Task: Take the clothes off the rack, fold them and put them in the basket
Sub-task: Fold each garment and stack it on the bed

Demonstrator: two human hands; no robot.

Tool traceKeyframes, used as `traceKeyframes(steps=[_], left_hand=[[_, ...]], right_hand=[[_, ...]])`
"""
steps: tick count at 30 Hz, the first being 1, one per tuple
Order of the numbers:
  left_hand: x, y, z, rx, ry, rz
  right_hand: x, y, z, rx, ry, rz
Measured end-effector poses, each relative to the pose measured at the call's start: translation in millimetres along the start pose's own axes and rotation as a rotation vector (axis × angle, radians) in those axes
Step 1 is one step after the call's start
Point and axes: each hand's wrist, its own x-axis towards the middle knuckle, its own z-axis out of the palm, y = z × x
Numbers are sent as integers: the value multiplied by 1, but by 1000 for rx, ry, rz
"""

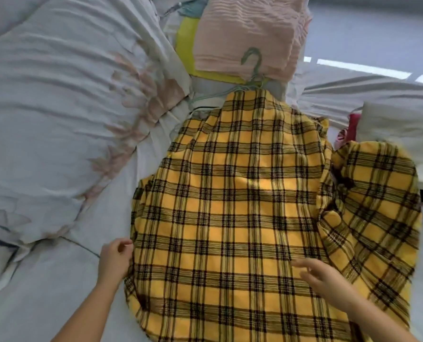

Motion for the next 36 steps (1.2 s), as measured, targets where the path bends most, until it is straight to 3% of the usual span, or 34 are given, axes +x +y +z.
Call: traceKeyframes(steps=[2,6,14,18,20,22,24,27,29,30,32,34,36], left_hand=[[37,-5,-3,-12,109,-143],[83,2,14,-369,-77,-363],[115,18,31,-420,-284,-404],[95,40,-1,-474,79,-242],[66,70,-16,-325,221,25],[23,111,-15,-122,219,368],[-23,153,7,83,-124,642],[-78,184,58,484,-761,705],[-99,181,83,542,-965,704],[-105,170,91,518,-968,658],[-106,134,95,514,-799,510],[-102,93,90,594,-553,383],[-97,64,87,662,-477,302]], right_hand=[[31,-40,8,71,70,-75],[88,-93,27,245,103,-74],[124,-99,45,285,113,55],[115,-101,33,340,56,42],[108,-100,25,454,37,63],[99,-98,15,660,53,98],[93,-91,6,844,93,115],[83,-71,-11,1148,178,172],[73,-52,-25,1342,229,200],[69,-43,-31,1401,245,217],[60,-27,-42,1422,267,232],[54,-25,-48,1359,277,227],[58,-31,-48,1230,321,229]])
